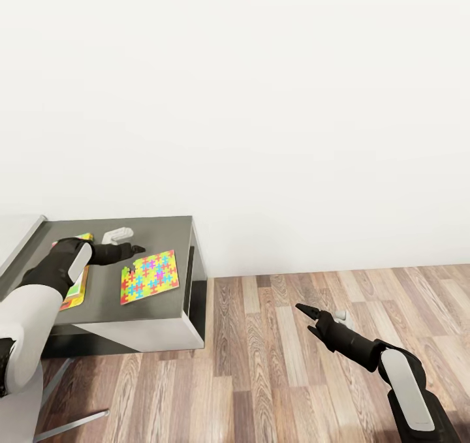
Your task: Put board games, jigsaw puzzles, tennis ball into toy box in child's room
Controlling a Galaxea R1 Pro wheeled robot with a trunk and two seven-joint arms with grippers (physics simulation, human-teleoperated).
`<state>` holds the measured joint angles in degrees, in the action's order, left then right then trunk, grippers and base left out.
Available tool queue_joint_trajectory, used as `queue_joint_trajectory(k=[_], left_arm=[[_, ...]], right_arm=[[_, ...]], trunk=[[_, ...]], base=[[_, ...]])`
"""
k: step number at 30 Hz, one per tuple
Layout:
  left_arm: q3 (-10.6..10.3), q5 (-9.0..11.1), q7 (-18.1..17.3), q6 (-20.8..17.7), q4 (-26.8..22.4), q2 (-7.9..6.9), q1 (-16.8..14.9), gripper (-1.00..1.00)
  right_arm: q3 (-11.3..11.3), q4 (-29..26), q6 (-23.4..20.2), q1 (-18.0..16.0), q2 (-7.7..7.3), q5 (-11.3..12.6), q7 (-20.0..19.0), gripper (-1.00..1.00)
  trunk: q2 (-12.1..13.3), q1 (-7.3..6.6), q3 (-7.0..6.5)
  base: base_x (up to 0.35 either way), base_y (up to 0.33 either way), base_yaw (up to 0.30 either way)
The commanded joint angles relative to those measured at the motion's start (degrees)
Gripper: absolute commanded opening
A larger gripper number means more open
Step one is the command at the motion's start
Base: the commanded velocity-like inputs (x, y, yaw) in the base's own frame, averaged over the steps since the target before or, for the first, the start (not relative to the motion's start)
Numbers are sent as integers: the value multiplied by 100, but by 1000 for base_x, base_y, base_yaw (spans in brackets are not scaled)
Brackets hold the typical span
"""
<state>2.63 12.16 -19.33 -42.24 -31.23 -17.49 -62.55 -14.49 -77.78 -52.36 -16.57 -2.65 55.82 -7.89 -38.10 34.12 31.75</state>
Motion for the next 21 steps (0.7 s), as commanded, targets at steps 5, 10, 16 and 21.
queue_joint_trajectory(k=[5,10,16,21], left_arm=[[26,5,-6,-101,100,14,-3,100],[24,7,115,-412,158,17,-7,100],[27,6,376,-585,168,17,-16,100],[31,8,515,-648,170,21,-22,100]], right_arm=[[-13,-1,-29,-4,1,-54,-55,100],[-14,-1,-29,-4,1,-54,-54,100],[-11,-1,-29,-4,1,-50,-53,100],[-13,3,-29,-4,1,-53,-55,100]], trunk=[[-6,1,13],[-6,1,24],[-6,1,37],[-6,1,49]], base=[[0,0,0],[0,0,0],[0,0,0],[0,0,0]])
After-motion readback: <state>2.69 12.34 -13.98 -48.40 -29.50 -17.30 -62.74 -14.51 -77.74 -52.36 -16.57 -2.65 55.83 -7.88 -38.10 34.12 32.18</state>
